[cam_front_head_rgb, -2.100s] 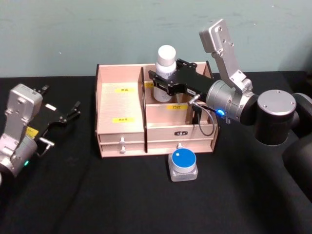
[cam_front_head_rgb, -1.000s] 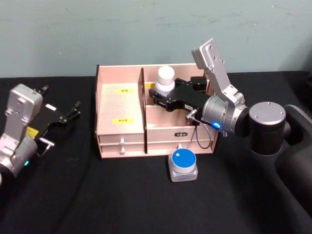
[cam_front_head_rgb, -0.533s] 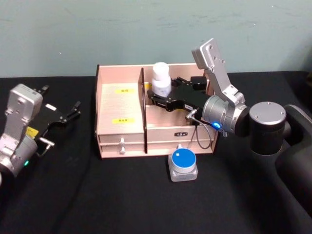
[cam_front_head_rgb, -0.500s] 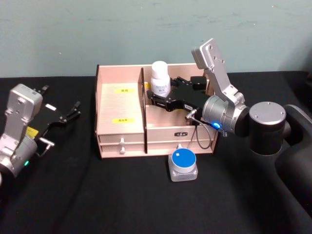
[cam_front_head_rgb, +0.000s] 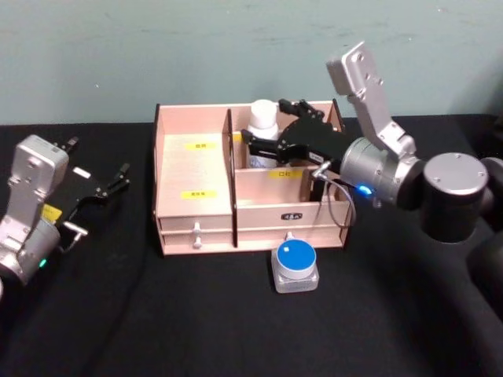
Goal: Pick up the facial cleanser and watermelon frost from the table and place them into the tiered storage box.
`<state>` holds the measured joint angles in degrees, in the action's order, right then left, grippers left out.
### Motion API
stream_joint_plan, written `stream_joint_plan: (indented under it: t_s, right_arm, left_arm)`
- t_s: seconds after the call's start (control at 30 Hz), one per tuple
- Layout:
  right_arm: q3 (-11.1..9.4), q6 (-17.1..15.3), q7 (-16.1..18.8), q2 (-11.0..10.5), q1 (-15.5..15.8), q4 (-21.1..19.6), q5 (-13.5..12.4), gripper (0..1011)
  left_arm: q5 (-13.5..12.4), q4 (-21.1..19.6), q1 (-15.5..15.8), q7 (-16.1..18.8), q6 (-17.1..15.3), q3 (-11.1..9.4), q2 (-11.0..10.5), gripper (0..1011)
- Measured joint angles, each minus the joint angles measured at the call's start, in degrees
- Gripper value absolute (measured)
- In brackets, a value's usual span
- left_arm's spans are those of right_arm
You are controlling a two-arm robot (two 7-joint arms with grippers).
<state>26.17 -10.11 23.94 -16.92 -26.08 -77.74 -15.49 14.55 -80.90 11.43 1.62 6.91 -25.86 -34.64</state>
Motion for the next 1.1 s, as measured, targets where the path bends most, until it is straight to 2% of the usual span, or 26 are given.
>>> stream_joint_plan:
  t_s: [0.13, 0.23, 0.33, 0.37, 0.5, 0.57, 0.67, 0.7, 0.8, 0.9, 1.1]
  right_arm:
    - [-0.65, -3.06, -0.86, -3.04, 2.32, -7.63, 0.52, 1002]
    - [-0.96, -4.75, -1.35, -4.69, 3.83, -11.59, 0.91, 1002]
    - [-1.72, -7.12, -2.14, -6.80, 6.51, -16.83, 1.24, 1002]
    - [-2.15, -7.96, -2.43, -7.72, 8.06, -19.03, 1.24, 1003]
    - [-3.27, -9.54, -2.92, -9.58, 11.48, -23.42, 0.97, 1003]
    - [-4.44, -10.80, -3.06, -11.26, 15.27, -26.72, 0.06, 1002]
    - [-5.74, -11.96, -3.39, -12.47, 19.11, -28.99, -1.28, 1003]
    - [-5.74, -11.96, -3.39, -12.47, 19.11, -28.99, -1.28, 1003]
    - [-7.36, -12.68, -4.05, -13.54, 24.01, -31.02, -3.10, 1002]
    - [-8.40, -12.80, -4.67, -14.02, 27.26, -31.71, -4.31, 1002]
    - [-9.08, -12.91, -5.77, -13.90, 30.72, -31.34, -5.86, 1003]
  left_arm:
    - [0.00, 0.00, 0.00, 0.00, 0.00, 0.00, 0.00, 1001]
    - [0.00, 0.00, 0.00, 0.00, 0.00, 0.00, 0.00, 1001]
    - [0.00, 0.00, 0.00, 0.00, 0.00, 0.00, 0.00, 1001]
    - [0.00, 0.00, 0.00, 0.00, 0.00, 0.00, 0.00, 1001]
    - [0.00, 0.00, 0.00, 0.00, 0.00, 0.00, 0.00, 1001]
    - [0.00, 0.00, 0.00, 0.00, 0.00, 0.00, 0.00, 1001]
    - [0.00, 0.00, 0.00, 0.00, 0.00, 0.00, 0.00, 1001]
    - [0.00, 0.00, 0.00, 0.00, 0.00, 0.00, 0.00, 1001]
    - [0.00, 0.00, 0.00, 0.00, 0.00, 0.00, 0.00, 1001]
    - [0.00, 0.00, 0.00, 0.00, 0.00, 0.00, 0.00, 1001]
    - [0.00, 0.00, 0.00, 0.00, 0.00, 0.00, 0.00, 1001]
